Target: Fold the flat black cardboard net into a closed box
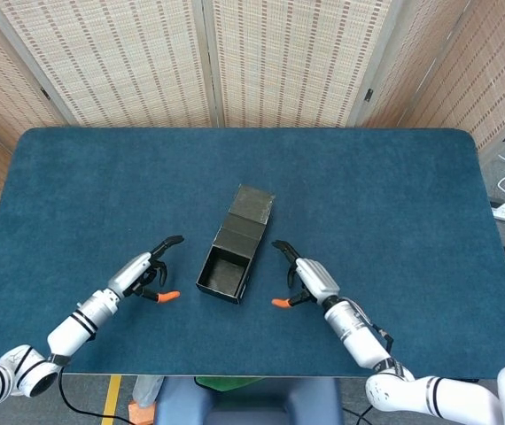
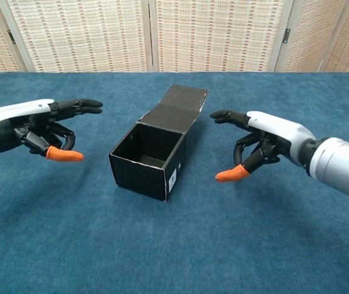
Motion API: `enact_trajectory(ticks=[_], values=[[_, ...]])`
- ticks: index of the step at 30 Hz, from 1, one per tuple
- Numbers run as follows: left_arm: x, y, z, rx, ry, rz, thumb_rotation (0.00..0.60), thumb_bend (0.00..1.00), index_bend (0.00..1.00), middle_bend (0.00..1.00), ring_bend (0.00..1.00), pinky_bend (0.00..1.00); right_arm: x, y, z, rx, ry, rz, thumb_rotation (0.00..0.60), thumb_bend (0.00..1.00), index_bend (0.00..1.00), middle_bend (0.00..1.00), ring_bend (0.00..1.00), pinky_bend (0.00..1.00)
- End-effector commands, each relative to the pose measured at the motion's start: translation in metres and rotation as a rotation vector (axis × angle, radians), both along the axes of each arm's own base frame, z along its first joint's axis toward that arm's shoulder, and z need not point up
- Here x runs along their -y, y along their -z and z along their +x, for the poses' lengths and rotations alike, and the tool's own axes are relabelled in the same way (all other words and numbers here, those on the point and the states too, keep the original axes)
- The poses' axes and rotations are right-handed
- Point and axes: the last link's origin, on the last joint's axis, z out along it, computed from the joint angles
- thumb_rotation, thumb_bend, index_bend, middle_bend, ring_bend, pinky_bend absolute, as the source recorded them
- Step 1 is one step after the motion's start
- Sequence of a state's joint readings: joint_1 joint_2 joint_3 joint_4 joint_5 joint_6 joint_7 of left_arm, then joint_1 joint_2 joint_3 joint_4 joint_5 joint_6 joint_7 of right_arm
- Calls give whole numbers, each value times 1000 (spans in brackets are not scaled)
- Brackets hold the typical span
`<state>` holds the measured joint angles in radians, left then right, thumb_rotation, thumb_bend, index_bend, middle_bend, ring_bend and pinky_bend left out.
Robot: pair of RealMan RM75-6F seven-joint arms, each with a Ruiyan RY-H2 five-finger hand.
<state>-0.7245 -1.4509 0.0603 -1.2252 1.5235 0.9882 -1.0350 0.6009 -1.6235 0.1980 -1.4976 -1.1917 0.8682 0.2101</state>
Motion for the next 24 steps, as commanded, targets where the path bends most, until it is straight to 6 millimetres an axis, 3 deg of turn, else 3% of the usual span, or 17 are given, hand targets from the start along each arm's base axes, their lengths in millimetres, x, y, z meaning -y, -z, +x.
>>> enact_trajectory(ticks=[1,8,18,24], values=[[-14,19,-10,5,-115,-113,600,254,0,0,650,945,12,-10,4,-13,4,36,600,0,0,0,555,1000],[-21,41,-12,23,-144,-192,600,255,0,0,642,945,30,-4,16,5,-4,53,600,0,0,7,556,1000],[-23,56,-2,81,-133,-227,600,258,0,0,641,946,62,1,40,17,-24,63,600,0,0,52,556,1000],[-27,65,4,82,-98,-227,600,256,0,0,619,945,64,-18,54,60,-61,51,600,0,0,57,556,1000]])
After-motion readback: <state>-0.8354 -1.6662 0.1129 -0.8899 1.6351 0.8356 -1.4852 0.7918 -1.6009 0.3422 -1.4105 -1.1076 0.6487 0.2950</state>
